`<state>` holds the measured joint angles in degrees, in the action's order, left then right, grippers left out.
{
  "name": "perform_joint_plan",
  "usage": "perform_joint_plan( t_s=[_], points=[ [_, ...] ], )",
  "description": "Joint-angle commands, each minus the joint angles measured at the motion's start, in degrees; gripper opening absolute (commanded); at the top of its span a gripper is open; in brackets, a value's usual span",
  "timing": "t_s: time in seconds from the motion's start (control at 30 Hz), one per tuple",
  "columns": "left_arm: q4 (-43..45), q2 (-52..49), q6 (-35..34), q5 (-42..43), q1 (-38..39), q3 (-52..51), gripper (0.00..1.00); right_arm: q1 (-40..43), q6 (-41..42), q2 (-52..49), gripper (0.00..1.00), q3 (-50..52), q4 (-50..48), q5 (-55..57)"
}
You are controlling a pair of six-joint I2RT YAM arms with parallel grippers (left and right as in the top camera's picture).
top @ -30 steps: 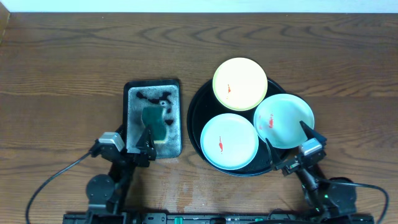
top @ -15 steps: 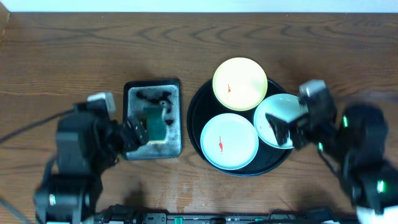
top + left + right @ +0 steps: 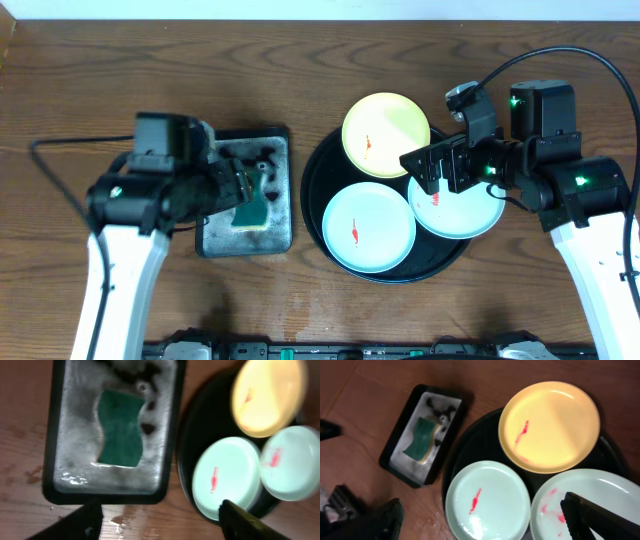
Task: Clean dirty plates on tray and stack at the side
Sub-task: 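Grasp the green sponge in the sink tray with the left gripper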
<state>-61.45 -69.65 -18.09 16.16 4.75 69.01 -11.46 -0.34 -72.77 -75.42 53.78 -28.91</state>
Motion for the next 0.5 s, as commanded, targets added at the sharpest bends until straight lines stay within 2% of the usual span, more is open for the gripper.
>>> perform_joint_plan(
  t_s=[0.0, 0.17, 0.27, 0.37, 0.47],
  points=[
    [0.70, -6.36, 0.24, -9.77, 3.30, -3.80, 0.70, 0.50, 1.18, 0.20, 0.99, -1.01, 0.07, -2.67],
    [9.70, -16.57, 0.24, -11.41, 5.99, -8.13, 0.65, 0.48, 1.20, 0.20, 0.99, -1.01, 0.09, -2.69],
    [13.94, -23.47, -0.04, -12.15, 5.73, -8.68, 0.58, 0.44, 2.21, 0.20, 0.99, -1.01, 0.13, -2.69],
    [17.35, -29.24, -1.92, -14.25, 5.16, -8.68, 0.55, 0.44, 2.54, 0.20, 0.99, -1.01, 0.76, -2.67],
    [21.44, -34.38, -2.10, -12.48, 4.92, -8.68, 0.46, 0.44, 2.51, 0.20, 0.99, -1.01, 1.66, -2.67]
  ],
)
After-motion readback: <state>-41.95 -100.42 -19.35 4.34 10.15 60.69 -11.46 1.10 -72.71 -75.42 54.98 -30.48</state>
